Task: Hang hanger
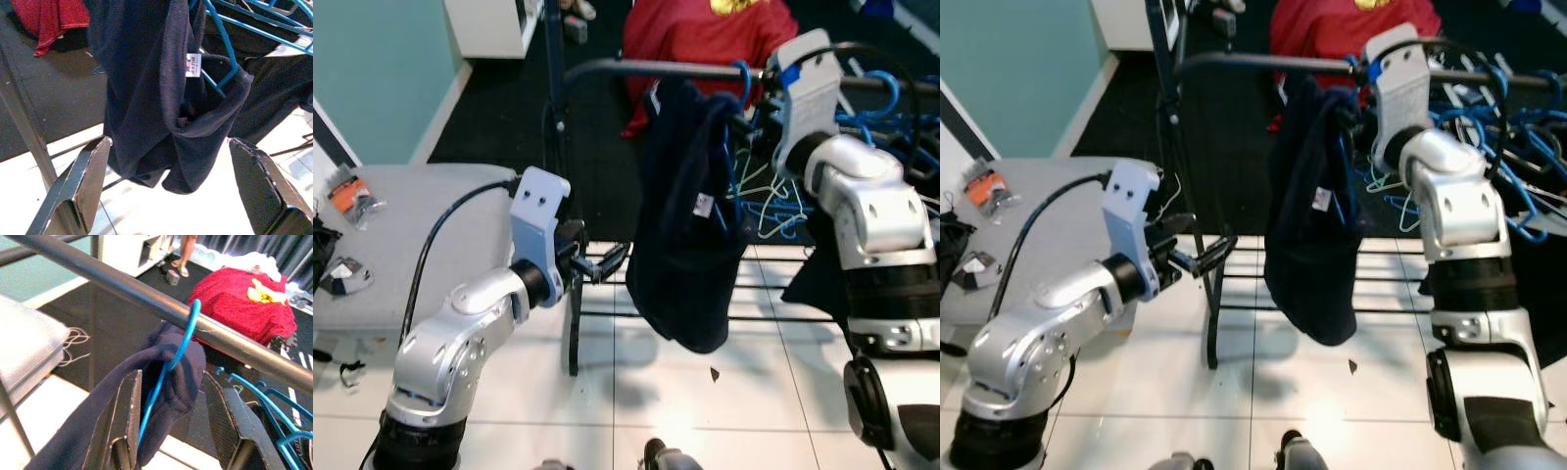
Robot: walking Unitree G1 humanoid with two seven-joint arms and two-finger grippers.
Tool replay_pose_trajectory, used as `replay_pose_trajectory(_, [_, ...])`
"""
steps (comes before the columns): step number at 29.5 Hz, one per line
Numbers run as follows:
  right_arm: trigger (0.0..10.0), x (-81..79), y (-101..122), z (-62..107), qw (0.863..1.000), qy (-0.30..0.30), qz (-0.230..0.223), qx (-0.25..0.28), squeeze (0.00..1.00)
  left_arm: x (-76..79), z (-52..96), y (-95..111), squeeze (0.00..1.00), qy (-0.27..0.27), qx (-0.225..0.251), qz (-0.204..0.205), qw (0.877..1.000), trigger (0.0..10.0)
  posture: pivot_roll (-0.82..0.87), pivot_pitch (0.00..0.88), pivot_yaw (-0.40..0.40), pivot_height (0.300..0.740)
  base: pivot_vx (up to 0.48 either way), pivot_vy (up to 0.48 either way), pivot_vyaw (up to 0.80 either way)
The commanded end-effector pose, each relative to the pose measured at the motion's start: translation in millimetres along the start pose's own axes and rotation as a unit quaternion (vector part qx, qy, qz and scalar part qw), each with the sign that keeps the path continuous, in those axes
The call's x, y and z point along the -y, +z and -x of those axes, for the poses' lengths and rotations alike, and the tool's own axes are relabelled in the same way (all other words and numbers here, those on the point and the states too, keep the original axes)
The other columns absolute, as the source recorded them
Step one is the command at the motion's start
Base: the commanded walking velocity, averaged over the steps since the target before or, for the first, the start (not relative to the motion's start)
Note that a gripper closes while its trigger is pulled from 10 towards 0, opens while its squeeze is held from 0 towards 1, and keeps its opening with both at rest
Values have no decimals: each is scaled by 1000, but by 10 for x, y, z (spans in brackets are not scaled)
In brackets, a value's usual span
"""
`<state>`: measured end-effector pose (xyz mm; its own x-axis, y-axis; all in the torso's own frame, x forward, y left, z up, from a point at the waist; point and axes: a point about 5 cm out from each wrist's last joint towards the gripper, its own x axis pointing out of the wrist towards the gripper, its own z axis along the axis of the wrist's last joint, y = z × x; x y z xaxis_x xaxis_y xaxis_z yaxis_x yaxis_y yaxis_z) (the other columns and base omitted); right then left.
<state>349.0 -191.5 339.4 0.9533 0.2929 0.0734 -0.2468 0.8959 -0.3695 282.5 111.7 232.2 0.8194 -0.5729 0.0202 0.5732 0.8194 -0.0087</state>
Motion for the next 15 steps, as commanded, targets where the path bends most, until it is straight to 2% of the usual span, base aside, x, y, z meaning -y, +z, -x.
replay_pose_trajectory(1, [10000, -46, 86, 108, 1000, 20, -3, 2, 0, -4, 13, -52, 0, 1, -6, 9, 1000, 10000, -36, 183, 22, 740, 0, 0, 0])
replay_pose_trajectory(5, [10000, -147, 146, 180, 998, 51, -24, 11, 0, -6, 16, -62, 0, 2, -7, 11, 1000, 10000, -39, 181, 25, 740, 0, 0, 0])
replay_pose_trajectory(7, [10000, -329, 160, 173, 991, 91, -92, 35, 0, -30, 18, -93, 0, 17, -7, 10, 1000, 10000, -39, 181, 25, 740, 0, 0, 0])
replay_pose_trajectory(10, [10000, -375, 163, 173, 988, 100, -110, 40, 0, -36, 18, -101, 0, 22, -8, 10, 1000, 10000, -39, 181, 25, 740, 0, 0, 0])
replay_pose_trajectory(11, [10000, -487, 61, 173, 985, 109, -131, 36, 0, -64, 27, -143, 0, 38, -10, 8, 999, 10000, -43, 167, 26, 740, 0, 0, 0])
replay_pose_trajectory(13, [10000, -487, 61, 173, 985, 109, -131, 36, 0, -64, 27, -143, 0, 38, -10, 8, 999, 10000, -43, 167, 26, 740, 0, 0, 0])
replay_pose_trajectory(15, [10000, -852, -491, 158, 982, 103, -156, 1, 0, -222, 93, -380, 0, 125, -34, 10, 992, 10000, -53, 130, 18, 740, 0, 0, 0])
